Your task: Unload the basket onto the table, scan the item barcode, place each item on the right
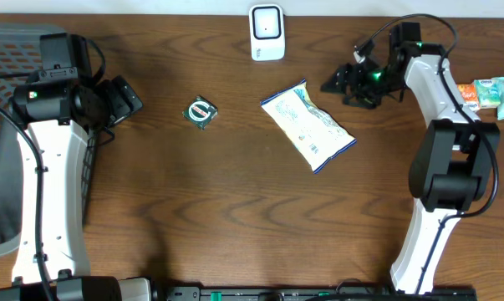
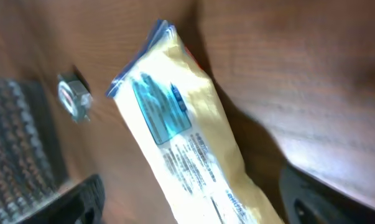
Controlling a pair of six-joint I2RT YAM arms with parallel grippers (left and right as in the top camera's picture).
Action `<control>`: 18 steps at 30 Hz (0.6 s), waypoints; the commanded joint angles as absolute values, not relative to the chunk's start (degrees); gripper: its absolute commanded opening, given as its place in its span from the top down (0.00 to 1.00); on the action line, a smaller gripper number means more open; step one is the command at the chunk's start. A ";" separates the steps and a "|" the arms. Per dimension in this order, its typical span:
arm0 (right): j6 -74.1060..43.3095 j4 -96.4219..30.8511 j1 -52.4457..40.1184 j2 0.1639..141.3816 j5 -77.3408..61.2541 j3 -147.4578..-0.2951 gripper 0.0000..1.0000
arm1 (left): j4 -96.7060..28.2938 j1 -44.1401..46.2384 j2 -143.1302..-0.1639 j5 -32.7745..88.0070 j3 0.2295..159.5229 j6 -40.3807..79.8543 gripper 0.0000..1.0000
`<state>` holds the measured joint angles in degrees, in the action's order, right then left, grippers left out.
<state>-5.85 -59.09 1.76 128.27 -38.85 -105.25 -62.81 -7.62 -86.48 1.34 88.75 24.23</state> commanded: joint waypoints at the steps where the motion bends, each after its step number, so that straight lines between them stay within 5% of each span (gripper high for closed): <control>1: -2.04 -60.58 -0.40 127.20 -28.40 -104.09 0.02 | -62.96 -7.70 -86.46 0.99 89.17 24.75 0.02; 16: -0.01 -53.39 -5.02 127.24 -33.52 -93.36 0.02 | -62.96 -7.70 -86.46 0.99 89.17 24.75 0.02; 18: 0.82 -52.86 -5.56 127.24 -34.98 -92.33 0.12 | -62.96 -7.70 -86.46 0.99 89.17 24.75 0.02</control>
